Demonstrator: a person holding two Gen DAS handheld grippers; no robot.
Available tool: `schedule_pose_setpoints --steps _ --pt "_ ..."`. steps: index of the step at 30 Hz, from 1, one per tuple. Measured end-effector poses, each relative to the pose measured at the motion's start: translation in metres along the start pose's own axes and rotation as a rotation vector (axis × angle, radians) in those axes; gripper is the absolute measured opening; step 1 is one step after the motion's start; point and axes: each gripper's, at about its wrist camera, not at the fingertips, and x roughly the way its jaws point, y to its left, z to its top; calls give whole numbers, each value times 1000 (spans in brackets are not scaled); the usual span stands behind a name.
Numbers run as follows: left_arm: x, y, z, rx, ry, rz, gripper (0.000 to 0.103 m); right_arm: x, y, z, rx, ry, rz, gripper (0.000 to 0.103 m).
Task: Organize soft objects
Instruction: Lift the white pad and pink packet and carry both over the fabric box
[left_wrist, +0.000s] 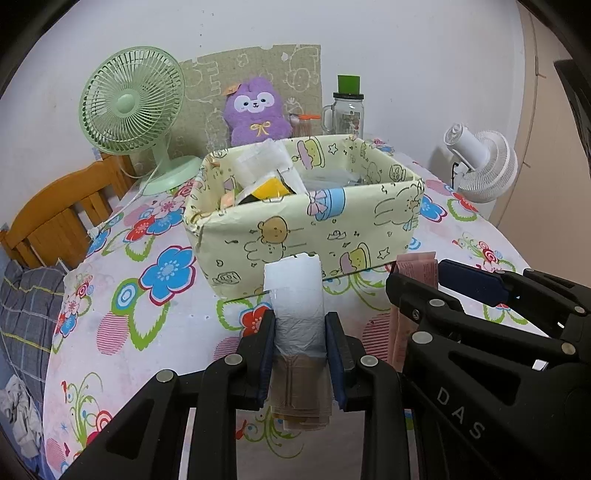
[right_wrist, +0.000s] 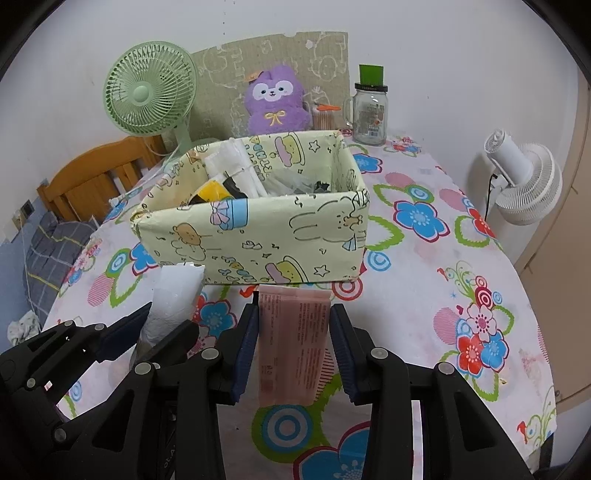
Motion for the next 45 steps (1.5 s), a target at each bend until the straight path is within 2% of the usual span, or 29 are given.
schedule_pose_setpoints --steps 45 --pt "-55 7 59 -18 -145 9 26 -59 6 60 -20 -145 10 43"
